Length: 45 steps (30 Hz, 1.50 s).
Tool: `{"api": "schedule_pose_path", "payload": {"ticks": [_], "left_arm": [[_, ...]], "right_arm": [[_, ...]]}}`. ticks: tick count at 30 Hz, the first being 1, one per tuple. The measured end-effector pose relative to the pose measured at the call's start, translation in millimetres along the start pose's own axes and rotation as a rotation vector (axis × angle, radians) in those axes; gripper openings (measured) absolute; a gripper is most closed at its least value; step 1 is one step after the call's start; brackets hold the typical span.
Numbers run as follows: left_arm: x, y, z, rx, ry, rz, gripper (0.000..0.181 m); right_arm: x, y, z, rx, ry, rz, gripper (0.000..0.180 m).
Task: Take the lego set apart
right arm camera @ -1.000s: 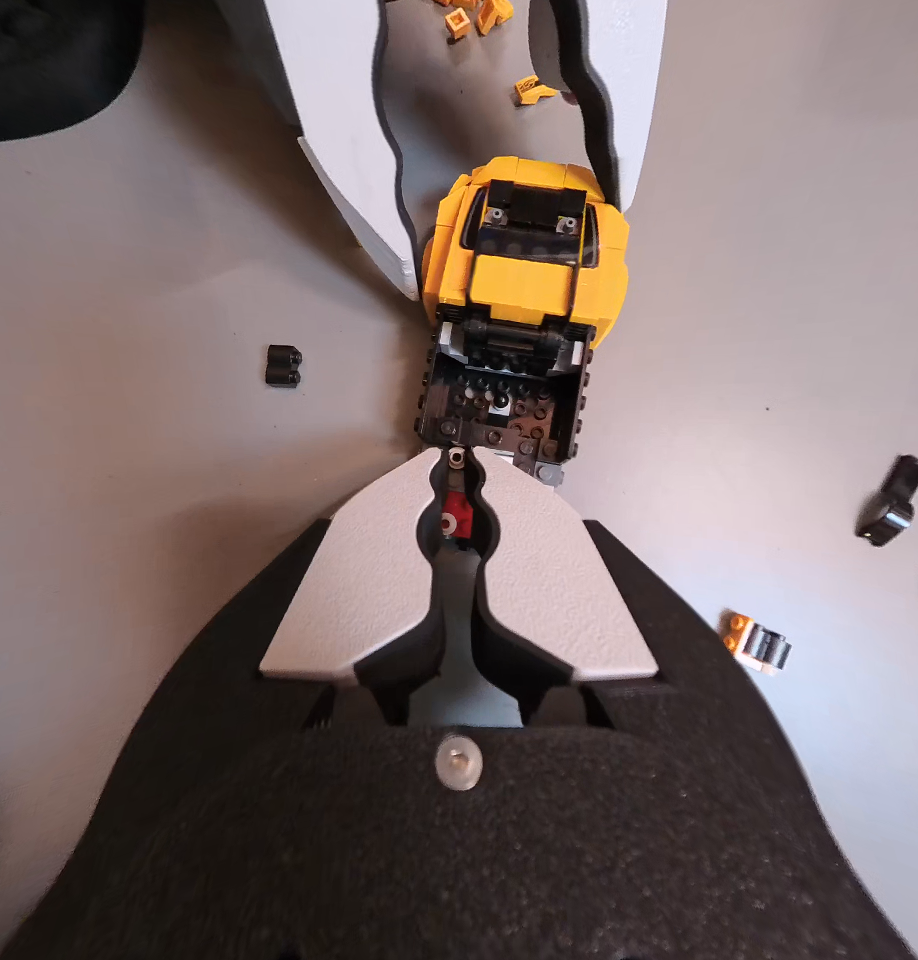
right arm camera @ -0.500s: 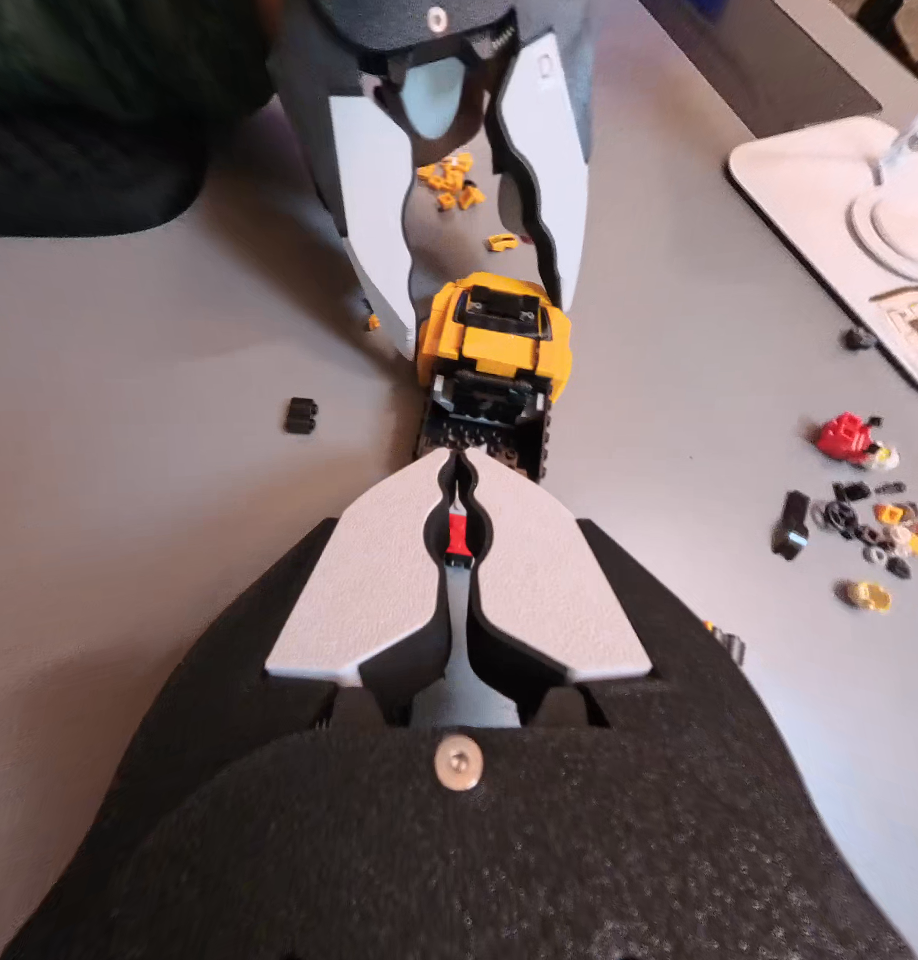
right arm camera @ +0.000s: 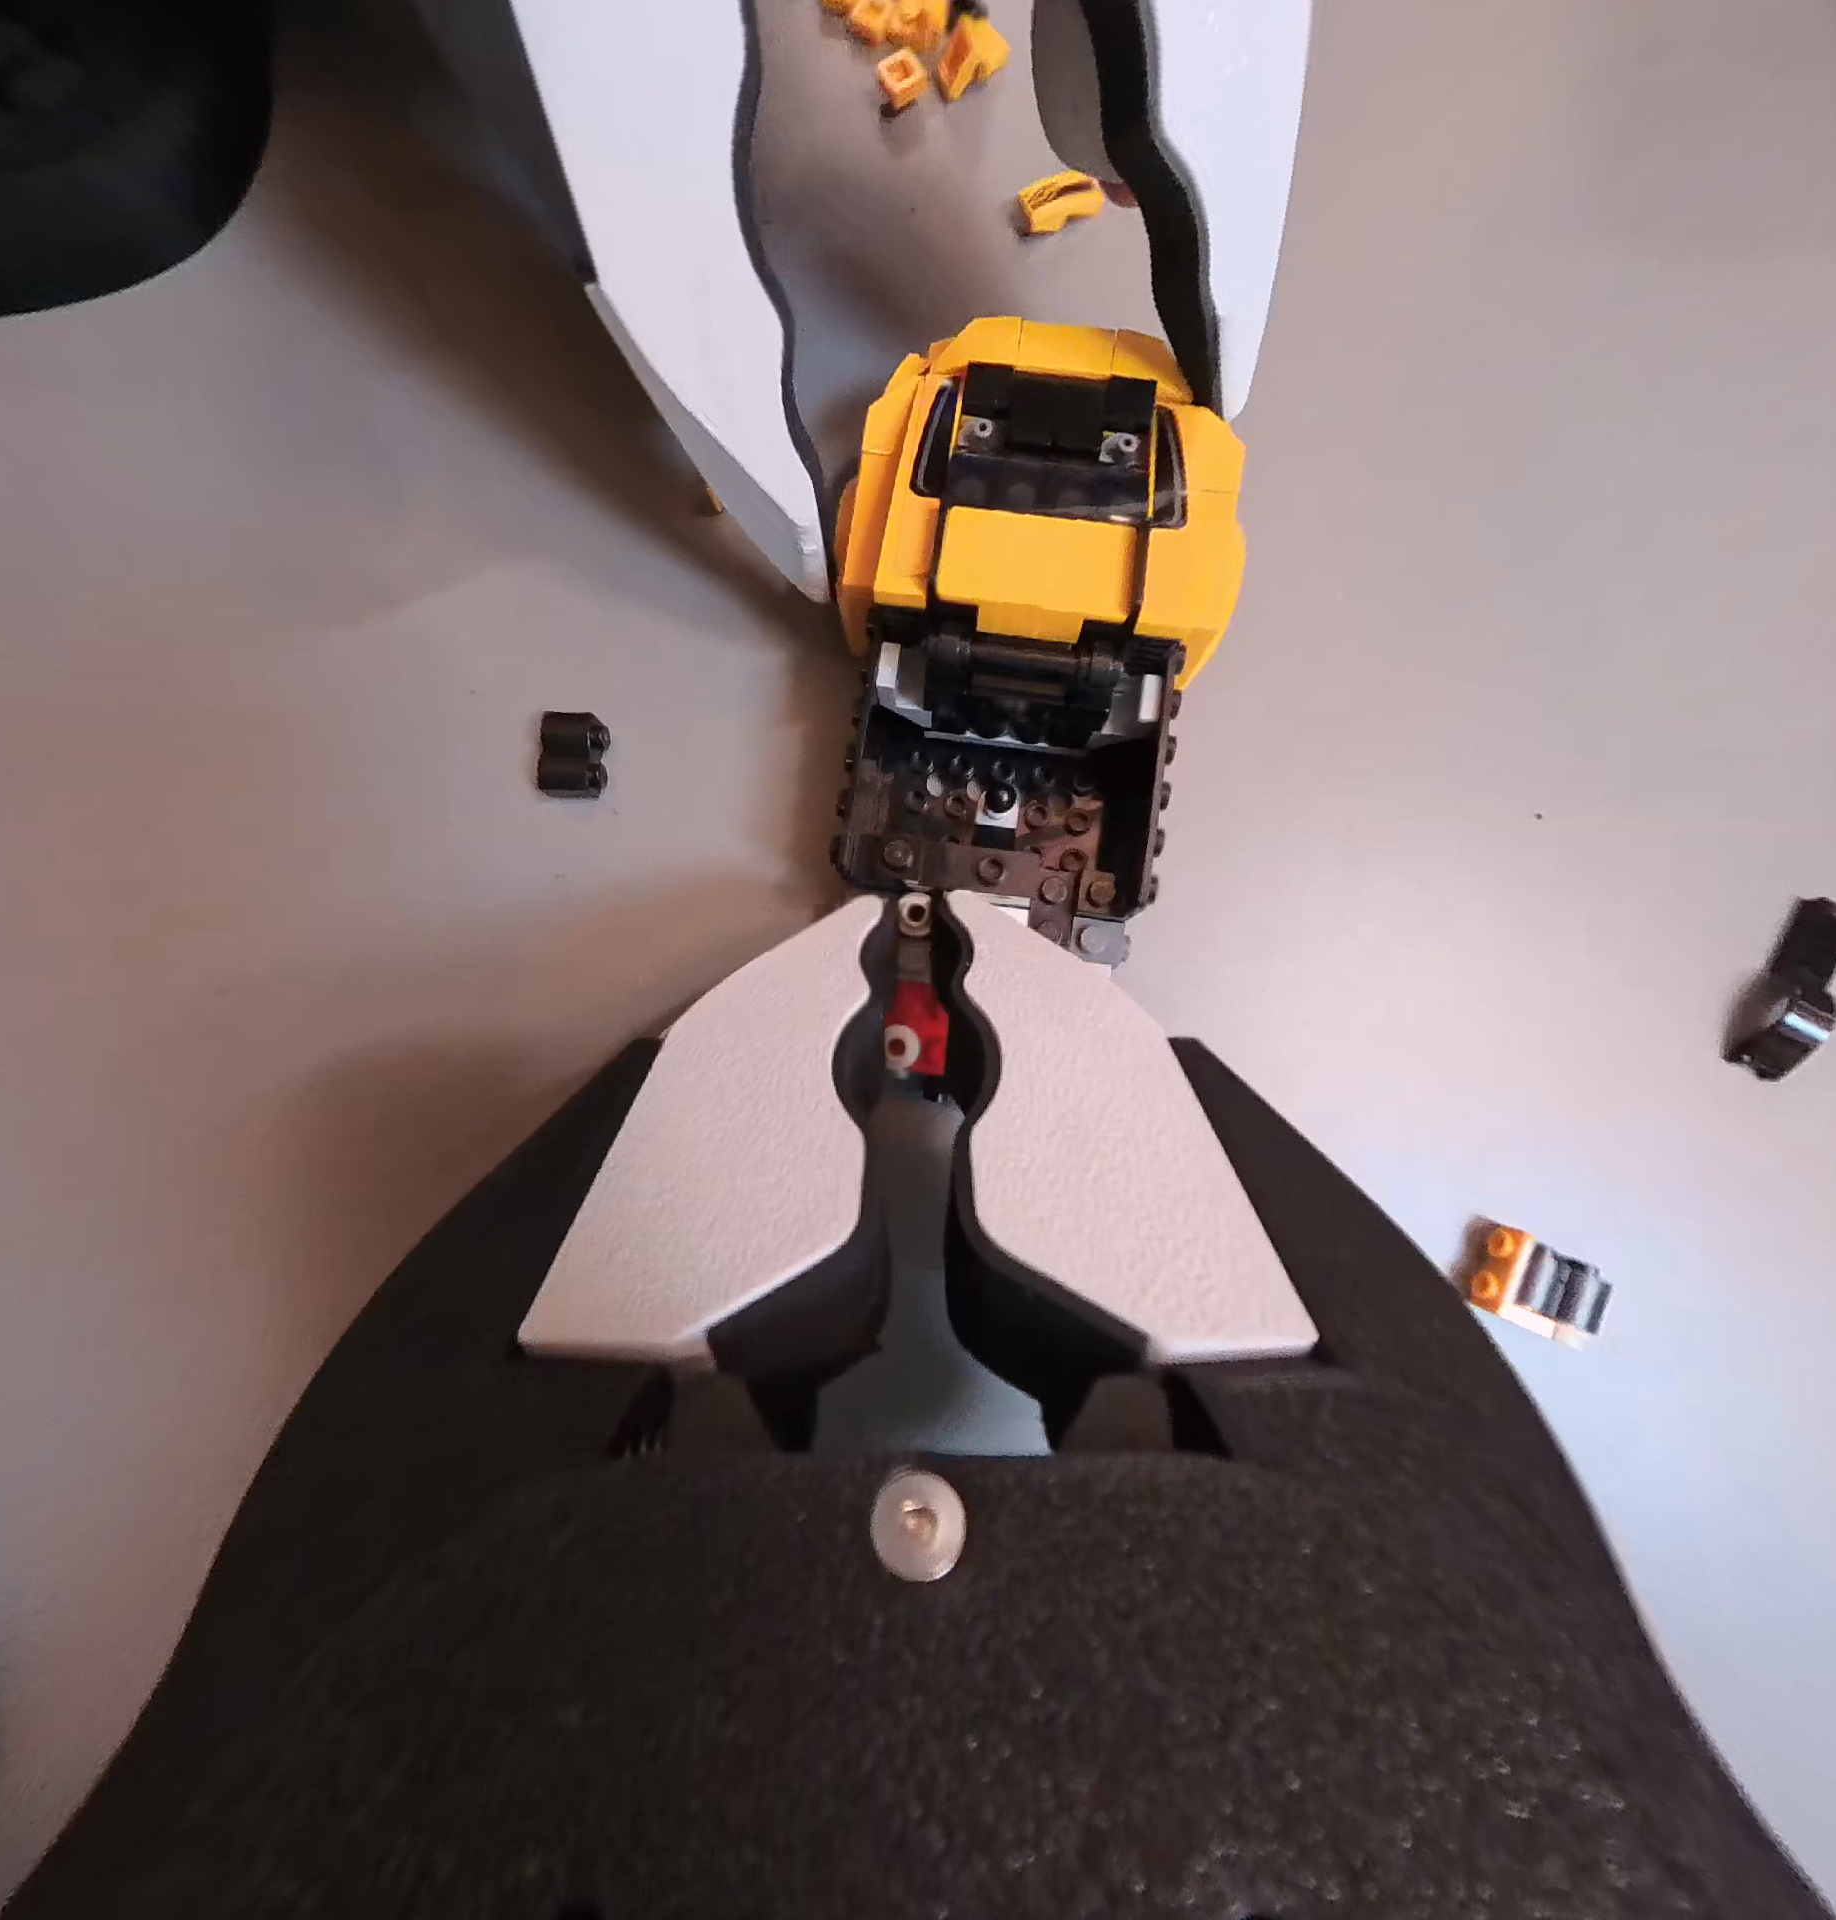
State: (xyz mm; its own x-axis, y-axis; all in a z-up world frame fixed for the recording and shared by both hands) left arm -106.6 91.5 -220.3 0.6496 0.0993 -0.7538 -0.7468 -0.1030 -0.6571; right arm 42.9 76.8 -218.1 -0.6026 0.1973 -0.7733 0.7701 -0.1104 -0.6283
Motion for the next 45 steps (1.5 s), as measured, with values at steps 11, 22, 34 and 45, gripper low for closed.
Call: {"api": "schedule_pose_path", "payload": {"ticks": [11, 22, 34, 45], "left_arm": [[-2.2, 1.3, 5.5, -0.038, -0.043, 0.041, 0.071], [-2.8, 0.5, 2.4, 0.01, 0.0, 0.049, 0.071], [-1.6, -1.1, -0.2, 0.005, -0.004, 0.055, 0.071], [-1.8, -1.3, 1.4, -0.019, -0.031, 0.071, 0.071]], "right_arm": [[-8.1, -4.0, 23.6, -0.016, -0.137, -0.175, 0.0], [-18.4, 3.8, 7.6, 0.077, 0.051, -0.262, 0.002], [1.0, -0.8, 1.3, 0.021, 0.0, -0.014, 0.005], [-1.1, -0.8, 9.3, -0.041, -0.115, -0.083, 0.0]]}}
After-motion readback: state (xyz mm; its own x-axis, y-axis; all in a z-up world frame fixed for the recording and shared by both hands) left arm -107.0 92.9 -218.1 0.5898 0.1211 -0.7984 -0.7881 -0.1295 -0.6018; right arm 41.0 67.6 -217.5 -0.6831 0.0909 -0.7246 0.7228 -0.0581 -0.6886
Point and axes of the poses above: each gripper's, where its closed fingertips meet, x out along the fingers, y out of its underside, z = x × y across the jaws, the point moved 7 cm from there along -x, back along the fingers, and after that the axes turned 9 degrees about y, right-handed, at the moved point
